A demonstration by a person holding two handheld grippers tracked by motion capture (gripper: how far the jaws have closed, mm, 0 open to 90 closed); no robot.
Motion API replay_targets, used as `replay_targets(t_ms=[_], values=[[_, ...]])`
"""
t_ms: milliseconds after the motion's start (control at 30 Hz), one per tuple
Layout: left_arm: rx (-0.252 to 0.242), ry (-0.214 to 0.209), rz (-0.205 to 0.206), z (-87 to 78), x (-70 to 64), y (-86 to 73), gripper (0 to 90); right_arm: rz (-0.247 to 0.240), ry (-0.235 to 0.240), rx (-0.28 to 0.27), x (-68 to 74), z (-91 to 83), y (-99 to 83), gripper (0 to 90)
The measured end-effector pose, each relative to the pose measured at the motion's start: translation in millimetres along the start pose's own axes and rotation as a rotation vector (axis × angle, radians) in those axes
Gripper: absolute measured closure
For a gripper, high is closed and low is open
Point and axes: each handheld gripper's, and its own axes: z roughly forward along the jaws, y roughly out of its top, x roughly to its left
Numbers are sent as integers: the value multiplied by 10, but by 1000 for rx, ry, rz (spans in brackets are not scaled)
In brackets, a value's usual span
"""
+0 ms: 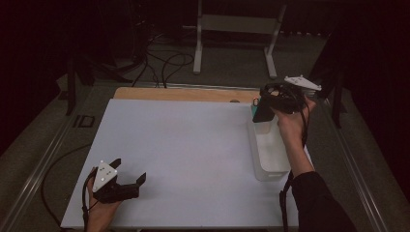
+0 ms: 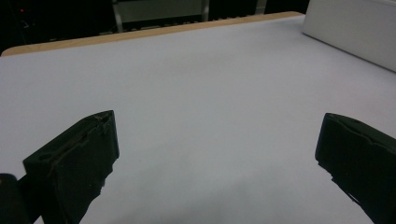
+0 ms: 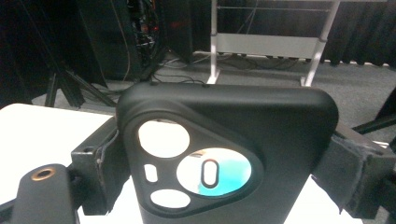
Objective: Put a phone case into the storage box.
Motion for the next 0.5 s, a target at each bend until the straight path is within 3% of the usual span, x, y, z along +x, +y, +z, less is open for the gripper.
replay_targets(t_ms=[500], values=[[-2,2,-1,-6,-1,2,1,10,-44,36,-83,139,-108,136]])
